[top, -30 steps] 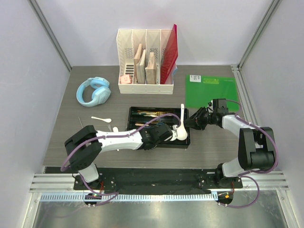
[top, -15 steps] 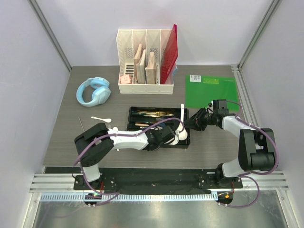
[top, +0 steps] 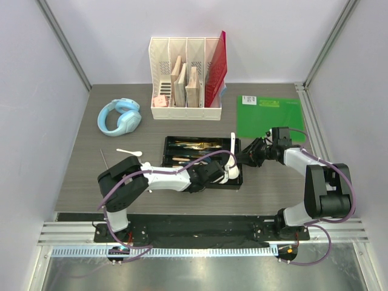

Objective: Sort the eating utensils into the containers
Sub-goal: Place the chopstick in the storage box.

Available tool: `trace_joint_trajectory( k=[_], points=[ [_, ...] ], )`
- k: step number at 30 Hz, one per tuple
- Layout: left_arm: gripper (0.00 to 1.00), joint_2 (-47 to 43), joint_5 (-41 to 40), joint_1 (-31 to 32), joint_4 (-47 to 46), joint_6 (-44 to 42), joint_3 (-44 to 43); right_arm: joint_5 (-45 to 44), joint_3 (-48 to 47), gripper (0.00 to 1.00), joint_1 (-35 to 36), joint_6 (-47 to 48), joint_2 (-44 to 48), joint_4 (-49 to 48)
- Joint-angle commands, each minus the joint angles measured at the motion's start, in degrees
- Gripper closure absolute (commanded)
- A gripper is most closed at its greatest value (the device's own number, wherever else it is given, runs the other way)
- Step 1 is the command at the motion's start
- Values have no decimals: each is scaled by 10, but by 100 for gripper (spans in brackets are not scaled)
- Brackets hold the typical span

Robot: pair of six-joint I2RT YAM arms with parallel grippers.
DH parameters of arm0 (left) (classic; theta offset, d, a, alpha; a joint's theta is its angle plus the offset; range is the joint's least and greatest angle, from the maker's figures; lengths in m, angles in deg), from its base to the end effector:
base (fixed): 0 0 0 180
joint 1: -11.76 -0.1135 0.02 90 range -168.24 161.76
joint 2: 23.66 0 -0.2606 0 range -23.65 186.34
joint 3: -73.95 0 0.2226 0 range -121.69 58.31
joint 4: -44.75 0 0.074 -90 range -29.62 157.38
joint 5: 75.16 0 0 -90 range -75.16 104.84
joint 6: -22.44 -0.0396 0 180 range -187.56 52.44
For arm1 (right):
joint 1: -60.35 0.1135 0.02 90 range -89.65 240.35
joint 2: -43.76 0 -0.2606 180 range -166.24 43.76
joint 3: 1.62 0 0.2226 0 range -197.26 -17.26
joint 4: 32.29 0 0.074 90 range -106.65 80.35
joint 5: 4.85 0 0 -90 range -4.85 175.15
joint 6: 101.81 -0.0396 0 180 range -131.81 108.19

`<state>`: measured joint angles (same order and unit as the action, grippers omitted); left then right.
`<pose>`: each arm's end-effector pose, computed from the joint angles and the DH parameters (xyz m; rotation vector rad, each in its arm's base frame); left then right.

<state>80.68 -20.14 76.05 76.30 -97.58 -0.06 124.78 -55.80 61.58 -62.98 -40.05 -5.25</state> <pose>0.1622 -0.2846 0.1597 1.6628 1.8056 0.5563 0.2422 0.0305 0.1752 0.8648 2.5384 1.2144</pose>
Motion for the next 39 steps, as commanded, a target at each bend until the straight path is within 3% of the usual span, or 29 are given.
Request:
trace_joint_trajectory(
  k=[1, 5, 11, 14, 31, 39],
  points=[
    [99, 3, -18, -5, -27, -3, -8, -33, 14, 65, -5, 7, -2, 23],
    [92, 12, -30, -5, -19, 15, -19, -33, 15, 65, -20, 8, 0, 23],
    [88, 26, -32, -5, 12, 51, -46, -35, 15, 65, -21, 8, 2, 23],
    [78, 25, -38, -5, 15, 62, -53, -35, 17, 65, -21, 8, 3, 23],
    [73, -4, -29, -5, 51, 123, -57, -33, 21, 65, -21, 10, 4, 19],
    [56, -96, -26, -38, 67, 244, -95, -32, 19, 65, -22, 9, 3, 18]
  ],
)
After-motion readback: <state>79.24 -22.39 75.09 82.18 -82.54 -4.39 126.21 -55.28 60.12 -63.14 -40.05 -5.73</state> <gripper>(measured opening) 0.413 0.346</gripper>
